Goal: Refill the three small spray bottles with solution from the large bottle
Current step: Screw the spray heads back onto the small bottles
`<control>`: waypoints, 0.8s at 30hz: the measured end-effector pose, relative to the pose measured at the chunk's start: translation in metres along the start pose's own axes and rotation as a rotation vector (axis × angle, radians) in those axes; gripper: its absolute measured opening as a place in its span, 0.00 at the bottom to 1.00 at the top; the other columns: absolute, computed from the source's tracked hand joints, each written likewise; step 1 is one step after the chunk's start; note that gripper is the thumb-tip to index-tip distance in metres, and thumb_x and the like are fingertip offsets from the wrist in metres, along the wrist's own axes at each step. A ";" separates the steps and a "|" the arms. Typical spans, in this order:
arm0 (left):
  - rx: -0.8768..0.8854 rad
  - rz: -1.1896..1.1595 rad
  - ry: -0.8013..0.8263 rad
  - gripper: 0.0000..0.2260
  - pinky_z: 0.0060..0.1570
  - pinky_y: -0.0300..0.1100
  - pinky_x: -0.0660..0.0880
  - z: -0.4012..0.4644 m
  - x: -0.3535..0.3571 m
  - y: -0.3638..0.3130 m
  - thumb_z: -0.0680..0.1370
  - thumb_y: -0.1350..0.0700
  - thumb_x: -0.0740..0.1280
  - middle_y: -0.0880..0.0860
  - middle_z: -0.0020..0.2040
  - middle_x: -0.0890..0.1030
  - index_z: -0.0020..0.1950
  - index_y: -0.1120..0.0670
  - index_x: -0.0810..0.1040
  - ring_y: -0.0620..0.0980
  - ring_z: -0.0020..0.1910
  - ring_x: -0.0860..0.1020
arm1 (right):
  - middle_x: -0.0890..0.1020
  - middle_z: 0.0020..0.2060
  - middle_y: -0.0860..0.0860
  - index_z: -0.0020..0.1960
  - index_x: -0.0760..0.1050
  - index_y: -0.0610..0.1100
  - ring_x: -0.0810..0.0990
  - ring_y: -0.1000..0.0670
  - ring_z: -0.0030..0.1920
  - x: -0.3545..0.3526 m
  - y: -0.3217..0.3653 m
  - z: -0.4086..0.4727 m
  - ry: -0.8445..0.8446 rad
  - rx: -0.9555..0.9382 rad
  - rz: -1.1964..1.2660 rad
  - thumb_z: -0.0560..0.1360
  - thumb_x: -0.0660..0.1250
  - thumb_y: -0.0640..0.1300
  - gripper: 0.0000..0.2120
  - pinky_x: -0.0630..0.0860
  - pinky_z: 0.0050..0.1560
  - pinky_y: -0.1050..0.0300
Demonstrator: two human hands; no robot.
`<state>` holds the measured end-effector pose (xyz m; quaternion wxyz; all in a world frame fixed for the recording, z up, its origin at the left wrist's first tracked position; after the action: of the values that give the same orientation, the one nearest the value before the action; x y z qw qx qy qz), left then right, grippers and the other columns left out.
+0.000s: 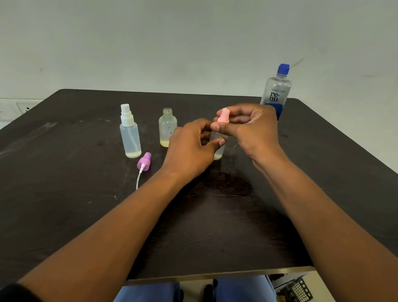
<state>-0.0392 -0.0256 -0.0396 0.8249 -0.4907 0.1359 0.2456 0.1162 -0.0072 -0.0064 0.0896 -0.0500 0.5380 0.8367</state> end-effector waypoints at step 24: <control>-0.010 0.703 -0.154 0.11 0.43 0.46 0.70 -0.064 -0.104 0.010 0.77 0.46 0.74 0.52 0.45 0.81 0.46 0.54 0.82 0.55 0.43 0.80 | 0.86 0.39 0.62 0.53 0.84 0.52 0.85 0.62 0.46 0.003 -0.007 0.003 -0.156 -0.140 -0.243 0.81 0.71 0.48 0.03 0.84 0.55 0.49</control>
<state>-0.1307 -0.1055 -0.0292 0.6955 -0.3979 0.2327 0.5512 0.1146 -0.0009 -0.0123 0.2278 -0.0559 0.4597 0.8565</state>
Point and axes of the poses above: each hand's wrist, its own z-axis towards the middle knuckle, its own x-axis out of the palm, y = z × x, the point moved 5 cm from there along z, towards the middle knuckle
